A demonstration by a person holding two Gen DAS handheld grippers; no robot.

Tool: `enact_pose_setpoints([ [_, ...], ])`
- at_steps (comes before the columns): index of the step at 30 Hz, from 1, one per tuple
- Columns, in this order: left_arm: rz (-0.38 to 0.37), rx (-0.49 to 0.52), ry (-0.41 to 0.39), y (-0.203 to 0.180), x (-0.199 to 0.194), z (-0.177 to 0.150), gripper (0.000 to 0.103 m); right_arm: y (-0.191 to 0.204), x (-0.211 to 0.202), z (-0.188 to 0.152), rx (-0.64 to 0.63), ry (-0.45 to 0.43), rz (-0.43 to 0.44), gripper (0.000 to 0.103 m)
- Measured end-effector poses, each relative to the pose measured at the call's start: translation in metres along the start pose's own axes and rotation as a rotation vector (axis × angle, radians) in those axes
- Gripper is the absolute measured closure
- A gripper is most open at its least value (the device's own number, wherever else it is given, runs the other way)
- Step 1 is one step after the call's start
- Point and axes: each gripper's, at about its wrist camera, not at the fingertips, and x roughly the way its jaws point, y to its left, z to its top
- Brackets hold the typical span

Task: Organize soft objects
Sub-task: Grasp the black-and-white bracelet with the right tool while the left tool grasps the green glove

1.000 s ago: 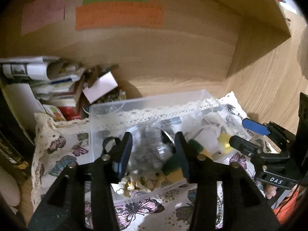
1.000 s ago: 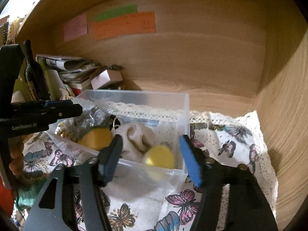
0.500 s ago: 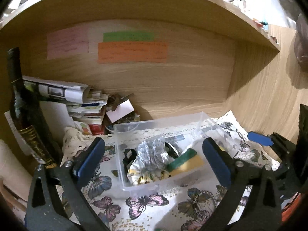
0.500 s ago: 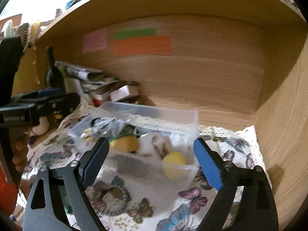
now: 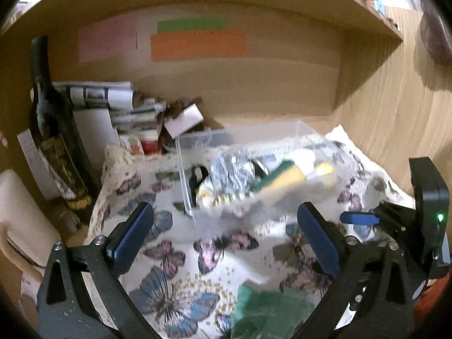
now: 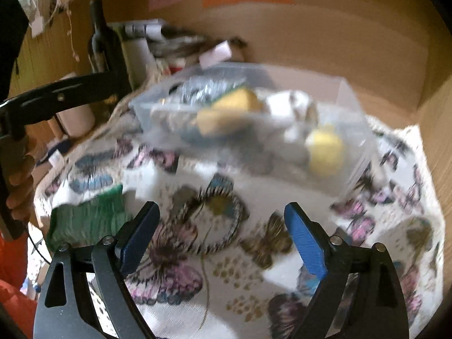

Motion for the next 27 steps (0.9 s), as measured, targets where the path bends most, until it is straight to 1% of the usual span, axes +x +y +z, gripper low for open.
enact_pose_setpoints([
  [4,-0.008,-0.006,0.056,0.000,0.004,-0.018,0.000,0.003,0.007,-0.005,0.004,0.046,0.019,0.032],
  [6,-0.019,-0.024,0.091,0.002,0.008,-0.027,0.000,0.003,0.008,-0.007,0.004,0.042,0.016,0.033],
  [8,-0.028,-0.041,0.121,0.004,0.011,-0.035,0.000,0.003,0.007,-0.007,0.006,0.036,0.019,0.044],
  [9,-0.030,-0.046,0.134,0.005,0.012,-0.038,0.000,0.004,0.006,-0.007,0.011,0.033,0.028,0.053],
  [10,-0.031,-0.052,0.148,0.006,0.013,-0.041,0.000,0.003,0.005,-0.007,0.014,0.031,0.029,0.057],
  [11,-0.032,-0.057,0.159,0.007,0.014,-0.043,0.000,0.004,0.005,-0.008,0.016,0.025,0.025,0.059],
  [13,-0.041,-0.069,0.178,0.009,0.015,-0.049,0.000,0.004,0.003,-0.010,0.014,0.014,0.007,0.070],
  [14,-0.049,-0.076,0.185,0.009,0.015,-0.052,0.000,0.004,0.002,-0.011,0.013,0.010,-0.001,0.074],
  [16,-0.064,-0.082,0.197,0.007,0.013,-0.057,0.000,0.004,-0.001,-0.014,0.013,0.004,-0.018,0.088],
  [17,-0.070,-0.082,0.202,0.006,0.013,-0.059,0.000,0.004,-0.002,-0.016,0.012,0.001,-0.024,0.091],
  [19,-0.075,-0.075,0.213,0.002,0.013,-0.065,0.000,0.003,-0.006,-0.018,0.011,-0.008,-0.037,0.094],
  [24,-0.090,-0.076,0.222,-0.005,0.014,-0.075,0.000,0.002,-0.018,-0.020,0.022,-0.053,-0.055,0.095],
  [25,-0.094,-0.078,0.222,-0.005,0.015,-0.076,0.002,0.003,-0.020,-0.020,0.023,-0.061,-0.059,0.095],
  [26,-0.100,-0.082,0.222,-0.006,0.015,-0.078,0.006,0.003,-0.023,-0.020,0.025,-0.069,-0.061,0.095],
  [27,-0.110,-0.086,0.227,-0.006,0.016,-0.079,0.017,0.003,-0.026,-0.021,0.025,-0.076,-0.062,0.095],
])
